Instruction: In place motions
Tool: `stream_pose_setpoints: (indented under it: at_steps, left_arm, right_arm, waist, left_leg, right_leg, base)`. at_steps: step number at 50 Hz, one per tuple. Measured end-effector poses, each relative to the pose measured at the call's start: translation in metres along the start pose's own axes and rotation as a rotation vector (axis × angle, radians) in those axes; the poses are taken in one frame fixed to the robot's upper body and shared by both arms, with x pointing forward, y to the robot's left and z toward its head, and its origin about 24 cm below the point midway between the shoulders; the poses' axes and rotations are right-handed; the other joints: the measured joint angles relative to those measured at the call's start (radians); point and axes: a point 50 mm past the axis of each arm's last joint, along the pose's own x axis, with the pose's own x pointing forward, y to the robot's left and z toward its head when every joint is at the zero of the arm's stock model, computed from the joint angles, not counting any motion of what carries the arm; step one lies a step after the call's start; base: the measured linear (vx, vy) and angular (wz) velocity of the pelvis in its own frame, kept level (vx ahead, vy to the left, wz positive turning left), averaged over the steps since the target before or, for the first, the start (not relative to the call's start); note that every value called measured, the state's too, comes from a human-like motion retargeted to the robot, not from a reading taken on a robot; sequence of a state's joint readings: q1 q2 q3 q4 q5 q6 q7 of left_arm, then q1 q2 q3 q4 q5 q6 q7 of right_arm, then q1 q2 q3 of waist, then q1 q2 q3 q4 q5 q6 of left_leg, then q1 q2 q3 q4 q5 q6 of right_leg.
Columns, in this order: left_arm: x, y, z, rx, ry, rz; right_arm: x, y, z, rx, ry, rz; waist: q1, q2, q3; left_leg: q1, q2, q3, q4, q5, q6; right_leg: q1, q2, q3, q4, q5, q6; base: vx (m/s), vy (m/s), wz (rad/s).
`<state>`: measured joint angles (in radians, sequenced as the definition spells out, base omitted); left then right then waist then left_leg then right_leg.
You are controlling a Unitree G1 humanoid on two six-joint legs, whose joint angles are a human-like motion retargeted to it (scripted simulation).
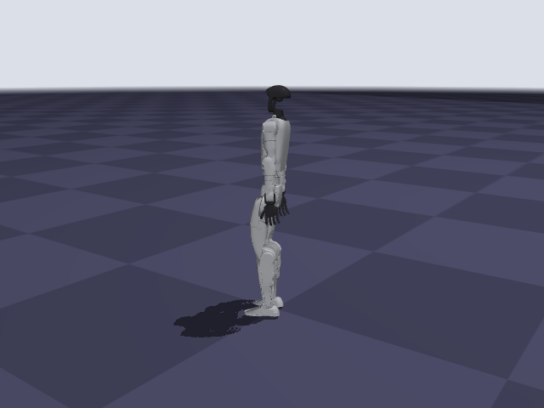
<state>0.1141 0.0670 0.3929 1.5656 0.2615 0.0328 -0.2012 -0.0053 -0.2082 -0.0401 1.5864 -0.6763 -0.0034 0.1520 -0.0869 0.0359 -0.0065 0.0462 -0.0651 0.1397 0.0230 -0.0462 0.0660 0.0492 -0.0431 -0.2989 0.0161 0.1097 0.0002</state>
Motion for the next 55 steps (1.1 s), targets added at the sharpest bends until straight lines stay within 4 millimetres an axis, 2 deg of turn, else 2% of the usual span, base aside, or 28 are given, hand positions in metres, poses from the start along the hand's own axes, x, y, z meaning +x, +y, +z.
stream_pose_setpoints:
  at_steps: [9,15,20,24,25,27,30,32,33,35,40,43,45,47,48,50,53,55]
  left_arm:
    - [0.000,0.001,0.004,0.004,-0.009,-0.001]
    - [-0.001,0.002,0.018,0.008,-0.058,-0.006]
    - [-0.005,0.004,0.052,0.030,-0.194,0.021]
    - [-0.011,0.000,0.086,0.066,-0.312,0.044]
    - [-0.012,-0.003,0.092,0.076,-0.335,0.043]
    - [-0.013,-0.008,0.097,0.087,-0.365,0.042]
    - [-0.011,-0.012,0.093,0.082,-0.377,0.046]
    - [-0.009,-0.009,0.084,0.053,-0.362,0.068]
    - [-0.008,-0.006,0.078,0.026,-0.350,0.084]
    - [-0.006,0.000,0.064,-0.042,-0.314,0.118]
    - [-0.002,0.006,0.027,-0.214,-0.220,0.146]
    - [-0.003,0.010,0.028,-0.258,-0.229,0.163]
    - [-0.004,0.014,0.031,-0.244,-0.234,0.165]
    - [-0.004,0.017,0.029,-0.214,-0.207,0.166]
    - [-0.005,0.019,0.027,-0.200,-0.190,0.168]
    - [-0.006,0.024,0.025,-0.170,-0.161,0.171]
    - [-0.008,0.029,0.030,-0.134,-0.149,0.161]
    - [-0.009,0.032,0.035,-0.113,-0.153,0.151]
  right_arm:
    - [0.000,-0.002,0.003,-0.007,-0.005,-0.006]
    - [-0.001,-0.006,0.003,0.000,0.001,-0.012]
    - [-0.004,-0.020,0.011,0.015,-0.034,-0.056]
    - [-0.005,-0.029,0.011,0.041,-0.068,-0.085]
    - [-0.005,-0.030,0.007,0.050,-0.069,-0.089]
    - [-0.005,-0.030,-0.003,0.063,-0.052,-0.097]
    - [-0.004,-0.024,-0.018,0.079,-0.005,-0.110]
    - [-0.003,-0.016,-0.024,0.086,0.023,-0.109]
    - [-0.002,-0.013,-0.026,0.088,0.030,-0.103]
    - [-0.001,-0.004,-0.028,0.092,0.041,-0.082]
    - [0.001,0.009,-0.033,0.114,0.050,-0.049]
    - [0.001,0.006,-0.021,0.146,-0.012,-0.067]
    - [0.001,0.001,-0.012,0.143,-0.047,-0.065]
    - [0.001,-0.001,-0.008,0.120,-0.062,-0.067]
    - [0.001,-0.001,-0.007,0.110,-0.067,-0.070]
    - [0.001,-0.001,-0.004,0.107,-0.077,-0.075]
    - [0.001,-0.001,0.006,0.116,-0.111,-0.073]
    - [0.001,-0.002,0.012,0.109,-0.136,-0.068]
  waist:
    - [-0.006,0.011,0.003]
    - [0.004,0.028,0.021]
    - [0.055,0.025,0.071]
    - [0.087,0.018,0.107]
    - [0.092,0.015,0.109]
    - [0.126,0.002,0.103]
    - [0.166,-0.024,0.080]
    - [0.166,-0.038,0.065]
    - [0.159,-0.043,0.056]
    - [0.148,-0.032,0.035]
    - [0.144,-0.014,-0.015]
    - [0.146,0.010,0.016]
    - [0.123,0.051,0.038]
    - [0.105,0.085,0.040]
    - [0.096,0.082,0.034]
    - [0.062,0.070,0.027]
    - [0.043,0.037,0.051]
    - [0.025,0.016,0.070]
  left_leg:
    - [-0.004,0.011,-0.001,0.001,0.006,-0.023]
    - [-0.039,0.024,-0.013,0.024,0.011,-0.040]
    - [-0.106,0.010,-0.075,0.065,0.050,-0.060]
    - [-0.171,-0.018,-0.151,0.103,0.079,-0.082]
    - [-0.184,-0.013,-0.122,0.113,0.067,-0.084]
    - [-0.183,0.043,0.135,0.133,0.008,-0.060]
    - [-0.136,0.102,0.526,0.157,-0.056,-0.015]
    - [-0.125,0.114,0.590,0.195,-0.065,0.000]
    - [-0.124,0.116,0.584,0.207,-0.061,0.003]
    - [-0.120,0.110,0.525,0.182,-0.049,-0.030]
    - [-0.148,0.037,0.352,0.086,-0.013,0.039]
    - [-0.135,0.043,0.265,0.065,0.006,0.029]
    - [-0.126,0.076,0.230,0.066,0.012,0.028]
    - [-0.131,0.100,0.167,0.067,0.026,0.026]
    - [-0.139,0.094,0.143,0.064,0.035,0.025]
    - [-0.150,0.069,0.101,0.052,0.058,0.028]
    - [-0.152,0.021,0.035,0.042,0.084,0.035]
    - [-0.149,-0.012,-0.021,0.039,0.099,0.040]
  right_leg:
    - [-0.008,0.009,0.002,0.005,0.002,-0.002]
    - [-0.020,0.013,-0.011,0.002,0.005,-0.011]
    - [-0.020,-0.016,-0.083,-0.005,0.000,-0.021]
    - [0.000,-0.057,-0.234,-0.011,-0.021,-0.013]
    - [0.009,-0.069,-0.283,-0.013,-0.027,-0.009]
    - [0.025,-0.094,-0.363,-0.016,-0.035,0.002]
    - [0.048,-0.133,-0.481,-0.014,-0.050,0.025]
    - [0.072,-0.148,-0.562,-0.012,-0.063,0.044]
    - [0.085,-0.151,-0.598,-0.009,-0.070,0.053]
    - [0.109,-0.134,-0.657,-0.003,-0.083,0.068]
    - [0.159,-0.128,-0.740,0.042,-0.094,0.081]
    - [0.189,-0.133,-0.774,0.116,-0.050,0.031]
    - [0.199,-0.141,-0.780,0.201,-0.023,-0.023]
    - [0.147,-0.159,-0.667,0.322,-0.024,-0.046]
    - [0.095,-0.173,-0.554,0.379,-0.029,-0.005]
    - [0.018,-0.146,-0.368,0.418,-0.047,0.069]
    - [-0.015,-0.082,-0.210,0.355,-0.080,0.110]
    - [-0.021,-0.064,-0.161,0.296,-0.113,0.125]
  base:
    - [-0.01,0.00,0.00]
    - [-0.09,-0.01,0.09]
    - [-0.21,-0.02,0.72]
    - [-0.31,-0.06,1.93]
    - [-0.22,-0.01,2.37]
    - [-0.14,0.03,2.15]
    - [-0.03,0.06,2.08]
    - [0.11,0.07,2.04]
    - [0.19,0.11,1.81]
    - [0.25,0.14,1.49]
    - [0.29,0.23,1.07]
    - [0.08,0.19,1.13]
    - [0.07,0.16,1.69]
    - [0.16,0.12,1.65]
    - [0.16,0.08,1.69]
    - [0.11,0.06,1.93]
    - [0.05,0.02,1.63]
    - [0.08,-0.01,1.58]
